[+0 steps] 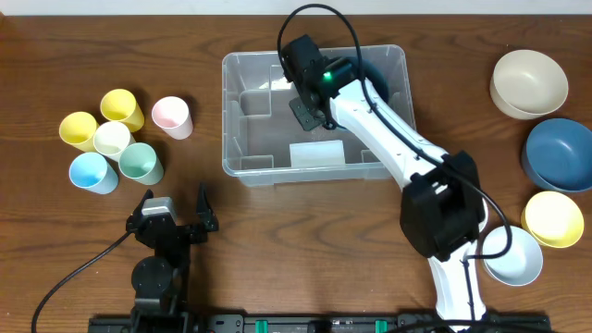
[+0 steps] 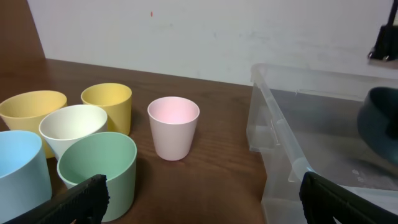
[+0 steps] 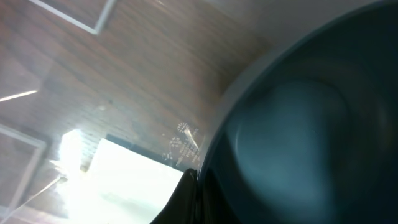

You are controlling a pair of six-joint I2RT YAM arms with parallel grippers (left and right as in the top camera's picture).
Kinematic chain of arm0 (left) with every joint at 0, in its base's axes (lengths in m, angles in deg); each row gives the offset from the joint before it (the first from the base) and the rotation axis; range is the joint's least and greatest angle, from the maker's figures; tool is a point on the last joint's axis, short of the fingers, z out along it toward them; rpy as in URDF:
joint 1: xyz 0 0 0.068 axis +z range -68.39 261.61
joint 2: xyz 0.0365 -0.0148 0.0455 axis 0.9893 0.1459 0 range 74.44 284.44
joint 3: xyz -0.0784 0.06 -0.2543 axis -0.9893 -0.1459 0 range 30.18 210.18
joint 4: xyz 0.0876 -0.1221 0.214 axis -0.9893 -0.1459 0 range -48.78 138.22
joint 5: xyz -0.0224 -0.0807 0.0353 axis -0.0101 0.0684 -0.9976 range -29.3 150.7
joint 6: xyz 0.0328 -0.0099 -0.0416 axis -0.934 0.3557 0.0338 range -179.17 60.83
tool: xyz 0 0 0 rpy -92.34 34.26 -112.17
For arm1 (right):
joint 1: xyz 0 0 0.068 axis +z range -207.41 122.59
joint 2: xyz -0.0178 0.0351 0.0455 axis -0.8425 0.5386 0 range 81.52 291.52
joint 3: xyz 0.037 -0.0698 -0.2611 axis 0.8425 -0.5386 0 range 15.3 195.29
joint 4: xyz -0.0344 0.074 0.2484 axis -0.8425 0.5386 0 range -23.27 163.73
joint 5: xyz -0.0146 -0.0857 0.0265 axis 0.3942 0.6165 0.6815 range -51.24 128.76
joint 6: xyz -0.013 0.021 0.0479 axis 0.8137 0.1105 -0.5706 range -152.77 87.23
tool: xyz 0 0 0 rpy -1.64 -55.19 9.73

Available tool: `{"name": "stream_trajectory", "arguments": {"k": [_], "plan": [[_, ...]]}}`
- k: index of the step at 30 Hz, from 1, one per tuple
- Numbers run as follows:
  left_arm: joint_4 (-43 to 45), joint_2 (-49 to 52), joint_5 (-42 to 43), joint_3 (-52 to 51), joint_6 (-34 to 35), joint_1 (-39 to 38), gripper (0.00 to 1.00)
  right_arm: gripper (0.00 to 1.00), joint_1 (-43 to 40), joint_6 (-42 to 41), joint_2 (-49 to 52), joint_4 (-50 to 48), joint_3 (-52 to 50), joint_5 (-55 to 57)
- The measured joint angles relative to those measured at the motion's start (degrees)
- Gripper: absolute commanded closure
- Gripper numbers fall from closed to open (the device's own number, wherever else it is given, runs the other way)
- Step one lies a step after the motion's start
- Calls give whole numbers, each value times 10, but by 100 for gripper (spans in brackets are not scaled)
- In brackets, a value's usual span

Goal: Pack container
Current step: 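Carry the blue bowl over the clear bin and lower it inside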

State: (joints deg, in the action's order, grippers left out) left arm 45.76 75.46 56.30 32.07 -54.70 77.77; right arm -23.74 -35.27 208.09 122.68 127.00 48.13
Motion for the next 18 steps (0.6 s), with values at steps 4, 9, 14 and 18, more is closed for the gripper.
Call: {"name": "stream_trajectory", "arguments": {"k": [4,9,14,18], "plan": [[0,0,0,0,0,0,2,99,0,0,7,-2,0,2],[0,0,0,0,0,0,2,96,0,0,7,-5,0,3],[0,0,0,0,0,0,2,74,0,4,7,-6,0,13],[0,0,0,0,0,0,2,63,0,6,7,-5,0,23]]}}
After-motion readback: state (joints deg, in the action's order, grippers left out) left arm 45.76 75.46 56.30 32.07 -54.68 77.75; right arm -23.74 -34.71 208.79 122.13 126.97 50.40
